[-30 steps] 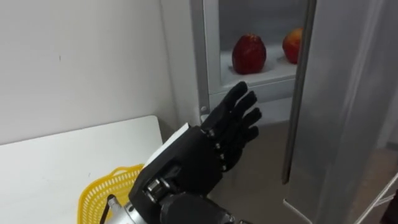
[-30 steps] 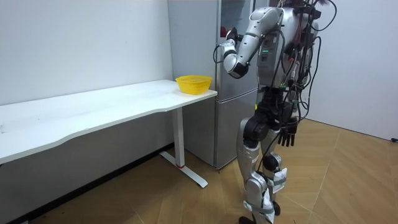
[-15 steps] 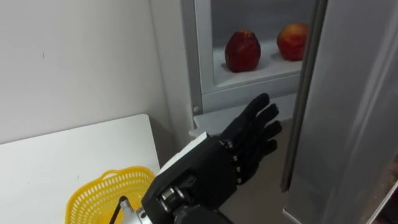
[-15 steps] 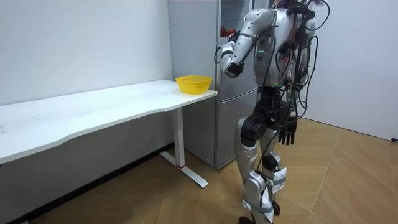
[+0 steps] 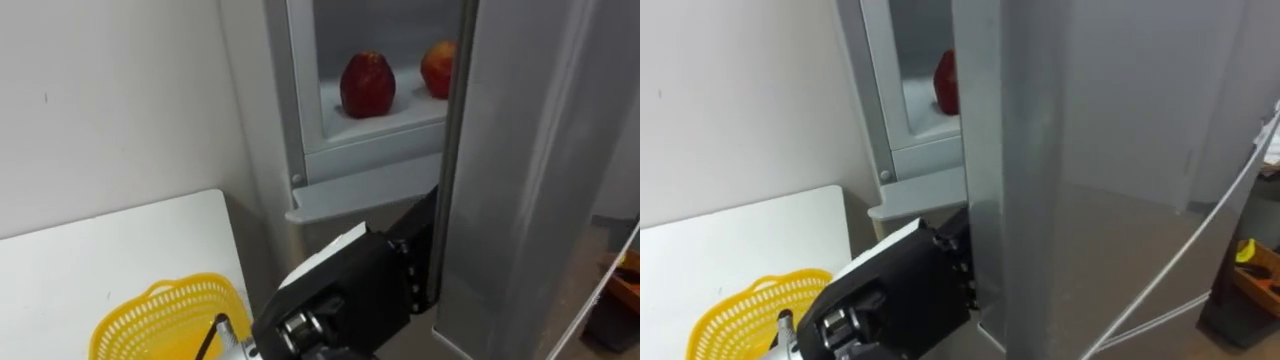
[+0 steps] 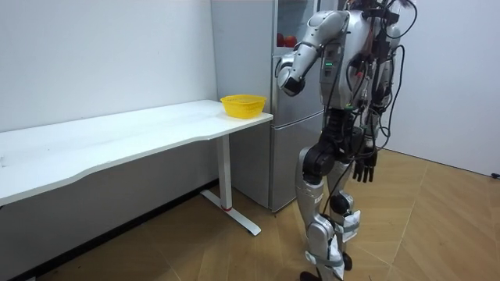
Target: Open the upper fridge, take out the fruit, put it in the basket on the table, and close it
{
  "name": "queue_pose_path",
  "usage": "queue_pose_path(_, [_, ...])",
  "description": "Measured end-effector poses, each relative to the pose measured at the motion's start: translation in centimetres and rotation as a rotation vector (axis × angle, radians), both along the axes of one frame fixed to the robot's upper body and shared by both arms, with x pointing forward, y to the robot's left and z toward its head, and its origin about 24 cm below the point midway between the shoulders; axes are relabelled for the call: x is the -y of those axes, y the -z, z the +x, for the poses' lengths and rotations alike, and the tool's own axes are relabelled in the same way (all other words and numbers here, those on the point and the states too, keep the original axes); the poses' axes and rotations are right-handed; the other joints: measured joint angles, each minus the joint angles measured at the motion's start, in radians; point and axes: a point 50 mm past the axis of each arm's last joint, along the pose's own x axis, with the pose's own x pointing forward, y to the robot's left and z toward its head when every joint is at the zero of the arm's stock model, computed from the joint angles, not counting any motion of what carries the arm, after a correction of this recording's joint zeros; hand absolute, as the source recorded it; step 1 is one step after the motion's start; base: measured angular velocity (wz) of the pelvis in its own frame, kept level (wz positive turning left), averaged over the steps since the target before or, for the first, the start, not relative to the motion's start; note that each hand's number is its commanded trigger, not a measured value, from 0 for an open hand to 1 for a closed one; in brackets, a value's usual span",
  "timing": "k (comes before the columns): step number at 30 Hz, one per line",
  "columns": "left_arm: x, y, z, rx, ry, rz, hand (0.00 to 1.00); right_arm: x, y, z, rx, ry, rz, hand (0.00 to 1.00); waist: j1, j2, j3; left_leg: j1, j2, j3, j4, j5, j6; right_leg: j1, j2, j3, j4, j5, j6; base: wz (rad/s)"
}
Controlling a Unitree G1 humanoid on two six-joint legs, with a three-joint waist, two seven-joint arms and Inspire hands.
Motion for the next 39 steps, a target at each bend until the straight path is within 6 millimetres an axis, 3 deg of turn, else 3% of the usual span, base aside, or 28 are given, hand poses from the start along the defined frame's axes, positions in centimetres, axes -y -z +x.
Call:
queue_pose_path(11, [1.7,-1.1,-0.2,0.057,0.073,0.004,0.0,0.1,0.0,0.2,0.025,0.003,-0.006,0.0,-0.046,0.006,-0.0039,0.005,0.002,0.008,0.0,0.0,0.0,-0.012,0.004,0.048,0.006,0.001,0.002,-0.12])
queue_pose_path(17, [2.8,-1.7,-0.5,0.095,0.138,0.028,0.0,0.1,-0.1,0.2,0.026,0.004,-0.003,0.0,-0.073,0.006,-0.0016,0.01,0.004,0.014,-0.001,0.0,0.0,-0.016,0.007,0.06,0.012,0.001,0.002,-0.05])
queue_pose_path(24, [3.7,-2.3,-0.4,0.121,0.185,0.043,0.0,0.3,-0.1,0.5,0.034,0.009,-0.006,0.0,-0.102,0.016,0.0028,0.016,0.012,0.054,-0.001,0.0,0.0,-0.02,0.01,0.084,0.013,0.002,0.0,-0.12])
queue_pose_path(39, [5.5,-2.8,-0.4,0.116,0.256,0.035,0.0,0.5,-0.2,0.6,0.06,0.091,0.002,0.0,-0.125,0.023,-0.0005,0.02,0.016,0.093,-0.001,0.0,0.0,-0.03,0.024,0.105,0.017,0.006,-0.006,-0.06])
